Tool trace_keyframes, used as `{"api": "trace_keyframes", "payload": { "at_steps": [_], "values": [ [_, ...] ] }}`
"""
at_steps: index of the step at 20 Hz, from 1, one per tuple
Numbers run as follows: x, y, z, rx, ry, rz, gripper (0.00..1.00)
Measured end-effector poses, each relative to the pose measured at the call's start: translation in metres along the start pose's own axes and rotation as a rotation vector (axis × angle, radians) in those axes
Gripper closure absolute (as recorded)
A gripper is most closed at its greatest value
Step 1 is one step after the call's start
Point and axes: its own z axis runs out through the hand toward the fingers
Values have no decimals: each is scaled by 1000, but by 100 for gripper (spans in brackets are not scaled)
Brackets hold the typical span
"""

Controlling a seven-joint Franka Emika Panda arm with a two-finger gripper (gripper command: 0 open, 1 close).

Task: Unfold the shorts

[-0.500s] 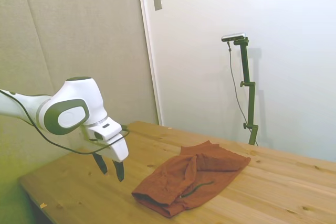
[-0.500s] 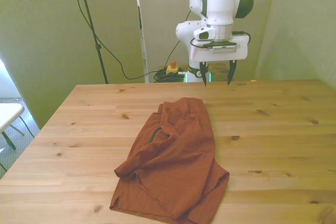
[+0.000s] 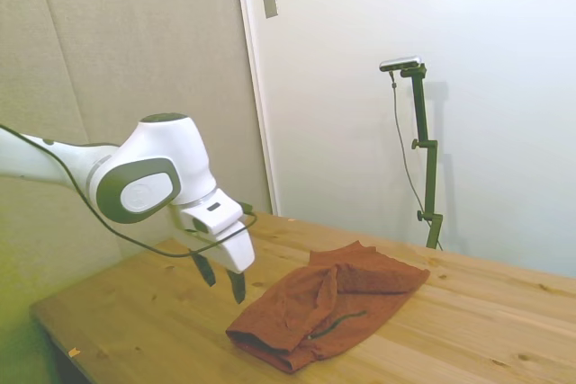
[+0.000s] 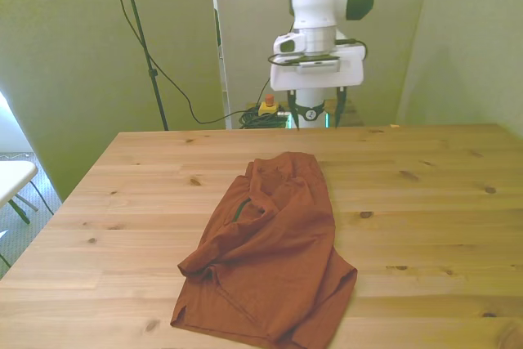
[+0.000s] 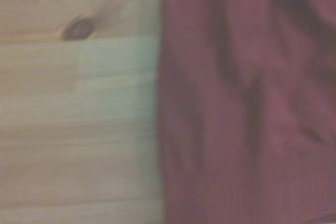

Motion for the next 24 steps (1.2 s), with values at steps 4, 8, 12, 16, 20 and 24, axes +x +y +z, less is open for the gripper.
{"api": "trace_keyframes", "payload": {
  "at_steps": [4, 8, 12, 16, 20, 24],
  "values": [
    [87, 47, 8, 73, -127, 72, 0],
    [136, 69, 57, 122, -331, 96, 0],
    [157, 73, 98, 123, -486, 78, 0],
    [163, 66, 107, 127, -525, 57, 100],
    [156, 53, 114, 160, -552, 24, 100],
    [150, 47, 113, 169, -569, -10, 100]
  ]
}}
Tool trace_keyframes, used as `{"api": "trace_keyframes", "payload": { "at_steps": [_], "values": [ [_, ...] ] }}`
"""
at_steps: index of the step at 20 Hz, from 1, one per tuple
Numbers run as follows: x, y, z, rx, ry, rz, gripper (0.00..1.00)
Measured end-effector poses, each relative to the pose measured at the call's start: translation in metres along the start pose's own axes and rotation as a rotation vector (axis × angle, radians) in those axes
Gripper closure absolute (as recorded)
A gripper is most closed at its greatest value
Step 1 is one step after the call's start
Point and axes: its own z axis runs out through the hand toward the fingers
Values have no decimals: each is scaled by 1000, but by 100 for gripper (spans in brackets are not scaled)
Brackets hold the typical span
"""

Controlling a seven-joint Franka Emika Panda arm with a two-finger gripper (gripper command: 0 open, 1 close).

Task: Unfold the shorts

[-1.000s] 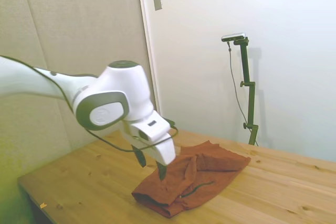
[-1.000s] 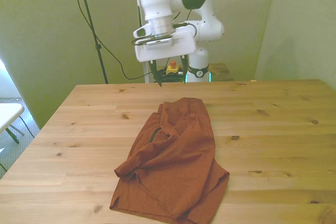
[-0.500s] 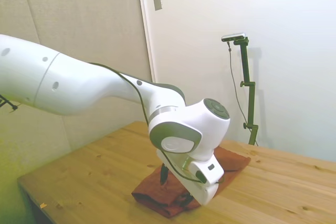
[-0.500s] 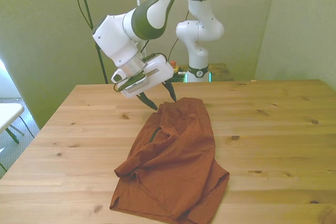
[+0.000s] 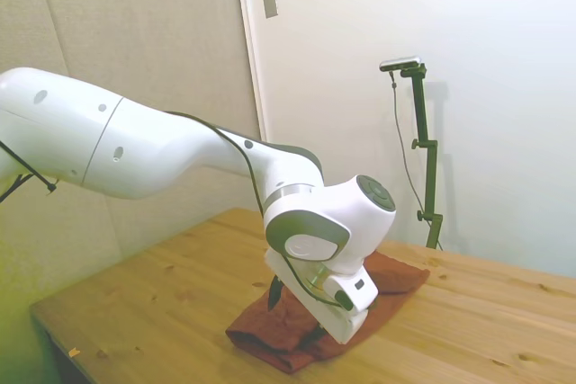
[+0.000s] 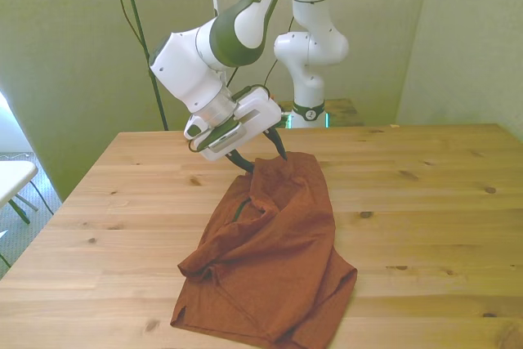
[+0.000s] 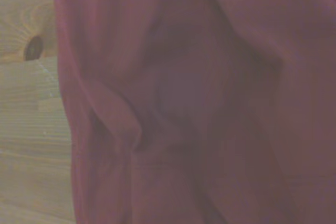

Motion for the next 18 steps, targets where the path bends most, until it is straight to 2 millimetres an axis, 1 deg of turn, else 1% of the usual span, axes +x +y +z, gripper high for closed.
{"api": "trace_keyframes", "payload": {
  "at_steps": [3, 7, 18],
  "values": [
    [-3, -1, 2, 0, -15, -15, 100],
    [-4, 4, 9, -2, -29, -18, 100],
    [-4, 4, 8, 0, -27, -30, 100]
  ]
}}
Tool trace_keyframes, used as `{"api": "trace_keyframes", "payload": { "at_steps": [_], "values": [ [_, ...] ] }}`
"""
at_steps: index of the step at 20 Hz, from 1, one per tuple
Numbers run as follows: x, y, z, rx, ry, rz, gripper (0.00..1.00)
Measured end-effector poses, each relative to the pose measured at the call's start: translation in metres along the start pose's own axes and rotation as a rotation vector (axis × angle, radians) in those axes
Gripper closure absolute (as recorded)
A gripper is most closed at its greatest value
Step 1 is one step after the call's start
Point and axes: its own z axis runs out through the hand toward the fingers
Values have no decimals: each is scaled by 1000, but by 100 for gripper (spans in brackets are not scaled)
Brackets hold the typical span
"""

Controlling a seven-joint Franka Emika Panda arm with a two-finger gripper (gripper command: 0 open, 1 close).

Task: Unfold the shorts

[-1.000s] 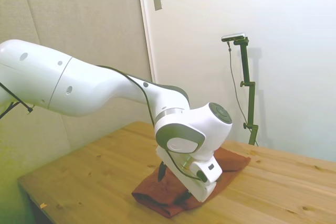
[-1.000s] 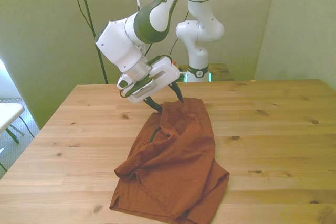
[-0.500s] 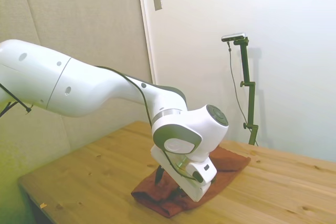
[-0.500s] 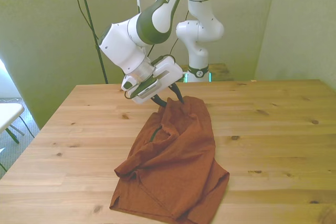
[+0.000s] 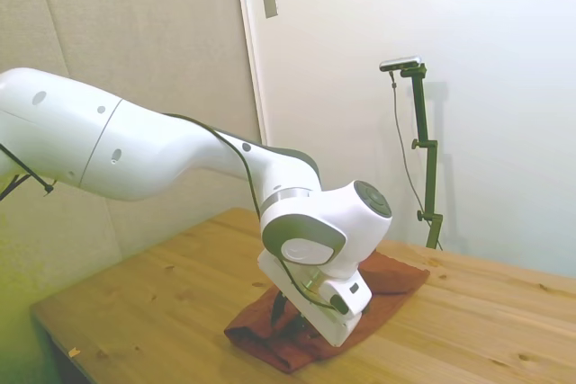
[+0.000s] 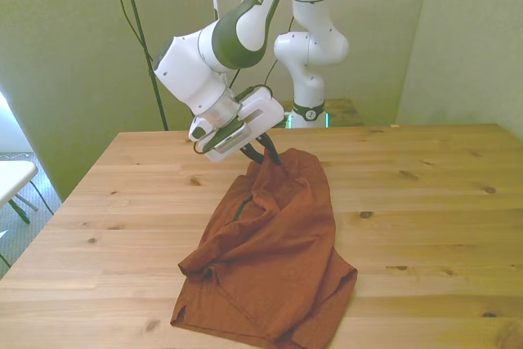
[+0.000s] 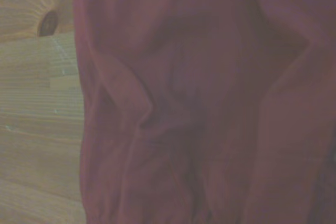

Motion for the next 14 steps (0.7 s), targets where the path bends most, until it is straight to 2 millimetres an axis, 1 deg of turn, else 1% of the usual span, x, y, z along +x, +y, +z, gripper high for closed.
{"api": "trace_keyframes", "payload": {
  "at_steps": [2, 6, 9, 11, 14],
  "values": [
    [-2, -3, -2, 2, 4, -12, 100],
    [-16, -16, -5, 10, 5, -45, 100],
    [-28, -27, 0, 20, -7, -67, 100],
    [-39, -39, 6, 17, -17, -93, 100],
    [-61, -69, 16, 2, -25, -150, 100]
  ]
}}
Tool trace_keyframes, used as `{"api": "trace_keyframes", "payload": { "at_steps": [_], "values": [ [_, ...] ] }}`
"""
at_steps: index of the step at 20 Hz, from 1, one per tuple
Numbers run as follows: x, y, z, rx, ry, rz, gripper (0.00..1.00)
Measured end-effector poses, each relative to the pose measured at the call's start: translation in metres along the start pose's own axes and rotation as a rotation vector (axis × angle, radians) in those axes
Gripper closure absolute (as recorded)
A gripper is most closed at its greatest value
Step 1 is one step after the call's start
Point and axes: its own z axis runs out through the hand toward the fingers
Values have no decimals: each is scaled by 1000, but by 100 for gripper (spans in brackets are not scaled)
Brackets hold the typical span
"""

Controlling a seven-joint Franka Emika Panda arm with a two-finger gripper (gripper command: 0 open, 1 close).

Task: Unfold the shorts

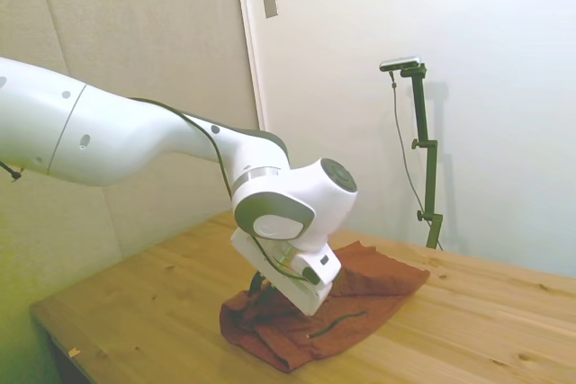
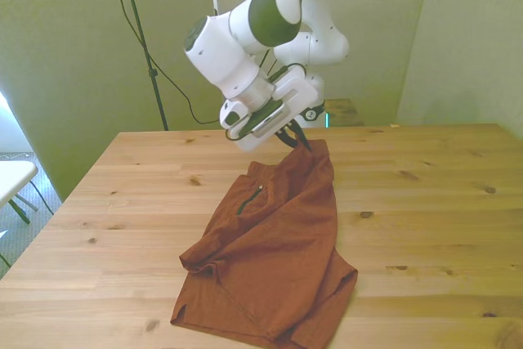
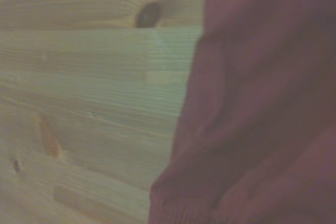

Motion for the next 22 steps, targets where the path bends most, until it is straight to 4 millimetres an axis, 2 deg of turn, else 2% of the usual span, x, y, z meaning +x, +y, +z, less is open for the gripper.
{"api": "trace_keyframes", "payload": {
  "at_steps": [1, 6, 16, 19, 22],
  "values": [
    [-6, -12, 4, -7, -1, -25, 0],
    [-30, -56, 35, -53, -32, -188, 0],
    [-43, -83, 74, -81, -45, -315, 0],
    [-49, -99, 84, -92, -30, -308, 0],
    [-61, -123, 81, -87, 30, -258, 0]
  ]
}}
